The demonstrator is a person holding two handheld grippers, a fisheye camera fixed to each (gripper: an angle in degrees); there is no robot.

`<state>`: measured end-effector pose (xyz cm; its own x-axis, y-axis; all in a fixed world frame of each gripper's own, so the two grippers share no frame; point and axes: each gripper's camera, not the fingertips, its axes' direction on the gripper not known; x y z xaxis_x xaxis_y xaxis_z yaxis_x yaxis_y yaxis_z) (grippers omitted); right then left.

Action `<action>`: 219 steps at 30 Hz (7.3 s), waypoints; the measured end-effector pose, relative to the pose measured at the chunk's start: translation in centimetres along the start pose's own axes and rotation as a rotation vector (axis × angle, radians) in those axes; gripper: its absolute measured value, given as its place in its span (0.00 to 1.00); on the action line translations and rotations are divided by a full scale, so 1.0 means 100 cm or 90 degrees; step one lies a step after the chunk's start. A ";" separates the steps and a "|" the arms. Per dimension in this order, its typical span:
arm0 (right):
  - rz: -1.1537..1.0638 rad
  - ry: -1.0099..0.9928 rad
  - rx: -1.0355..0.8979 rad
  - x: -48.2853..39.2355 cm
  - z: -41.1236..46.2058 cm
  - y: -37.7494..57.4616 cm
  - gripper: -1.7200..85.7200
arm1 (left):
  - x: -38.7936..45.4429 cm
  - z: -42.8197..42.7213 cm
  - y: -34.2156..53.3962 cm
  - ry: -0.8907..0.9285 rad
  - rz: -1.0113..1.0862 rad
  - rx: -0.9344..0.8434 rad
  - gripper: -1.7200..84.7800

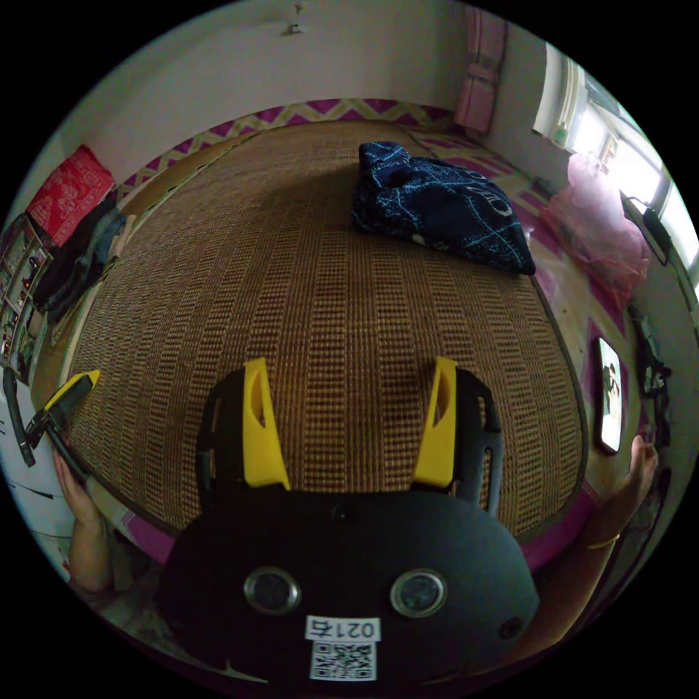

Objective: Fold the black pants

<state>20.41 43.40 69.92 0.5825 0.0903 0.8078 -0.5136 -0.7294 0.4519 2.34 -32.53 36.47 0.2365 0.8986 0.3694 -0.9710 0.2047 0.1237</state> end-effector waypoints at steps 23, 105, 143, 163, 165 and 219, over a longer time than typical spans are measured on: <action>0.000 0.004 0.003 0.033 0.085 0.006 0.35 | -0.016 -0.027 -0.012 -0.001 0.000 0.001 0.18; -0.790 -0.197 0.233 -1.071 0.534 0.160 0.09 | -0.440 -0.387 0.082 -0.042 -0.058 0.093 0.01; -0.702 -0.145 0.160 -0.675 0.307 0.198 0.18 | -0.359 -0.369 0.096 0.114 -0.020 0.052 0.01; -0.030 -0.467 0.360 -0.068 -0.030 -0.143 0.03 | -0.256 -0.291 0.061 0.122 -0.011 0.047 0.01; 0.043 -0.426 0.364 0.014 -0.051 -0.154 0.03 | -0.238 -0.279 0.051 0.126 -0.003 0.046 0.01; -0.058 -0.269 0.291 0.088 -0.251 -0.043 0.01 | -0.052 -0.131 -0.218 0.335 0.319 0.173 0.01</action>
<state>11.98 64.32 84.59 0.8580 -0.0421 0.5119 -0.1830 -0.9563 0.2282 21.80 -36.54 19.81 -0.3426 0.9387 -0.0373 -0.8988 -0.3160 0.3038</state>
